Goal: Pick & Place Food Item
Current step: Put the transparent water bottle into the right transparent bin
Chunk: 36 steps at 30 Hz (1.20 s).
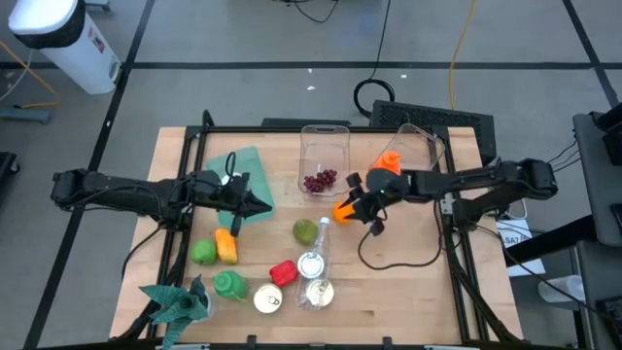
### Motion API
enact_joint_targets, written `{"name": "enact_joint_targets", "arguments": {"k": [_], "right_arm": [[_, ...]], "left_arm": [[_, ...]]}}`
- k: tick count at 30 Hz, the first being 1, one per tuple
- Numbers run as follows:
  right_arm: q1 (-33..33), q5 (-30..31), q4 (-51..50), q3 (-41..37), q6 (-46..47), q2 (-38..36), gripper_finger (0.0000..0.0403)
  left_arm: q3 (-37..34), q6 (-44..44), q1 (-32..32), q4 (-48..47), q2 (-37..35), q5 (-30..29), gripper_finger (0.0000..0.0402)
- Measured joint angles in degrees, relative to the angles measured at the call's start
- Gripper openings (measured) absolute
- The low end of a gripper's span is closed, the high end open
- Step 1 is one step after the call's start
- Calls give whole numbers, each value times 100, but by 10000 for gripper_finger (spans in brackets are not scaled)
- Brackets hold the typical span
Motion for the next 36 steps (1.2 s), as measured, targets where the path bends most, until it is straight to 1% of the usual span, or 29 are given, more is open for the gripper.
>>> {"name": "enact_joint_targets", "arguments": {"k": [3, 5, 8, 13, 15, 16, 21, 27, 32, 36], "right_arm": [[-100, -222, -43, 34, -882, 166, 145], [-119, -242, 10, 34, -1251, 283, 159], [-121, -251, 14, 136, -1294, 499, 194], [-120, -249, 81, 615, -1270, 1087, 269], [-90, -187, 43, 760, -1493, 1380, 288], [-66, -45, 13, 812, -1577, 1492, 295], [155, 522, -120, 889, -2221, 1840, 300], [337, 659, 191, 889, -2554, 2147, 288], [326, 678, 464, 887, -2621, 2409, 284], [314, 690, 640, 882, -2886, 2604, 283]], "left_arm": [[1, -103, 0, -10, 0, 0, 6], [4, -170, -2, -68, 0, 3, 3], [4, -284, 0, -170, 0, 4, 10], [4, -305, -2, -469, 0, 9, 18], [4, -305, 0, -556, 0, 7, 18], [4, -305, 0, -597, 0, 8, 18], [4, -276, 0, -672, -8, 42, 19], [4, -233, -2, -787, -11, 199, 19], [4, -240, 0, -831, -11, 203, 19], [4, -241, 0, -830, -11, 203, 19]]}}
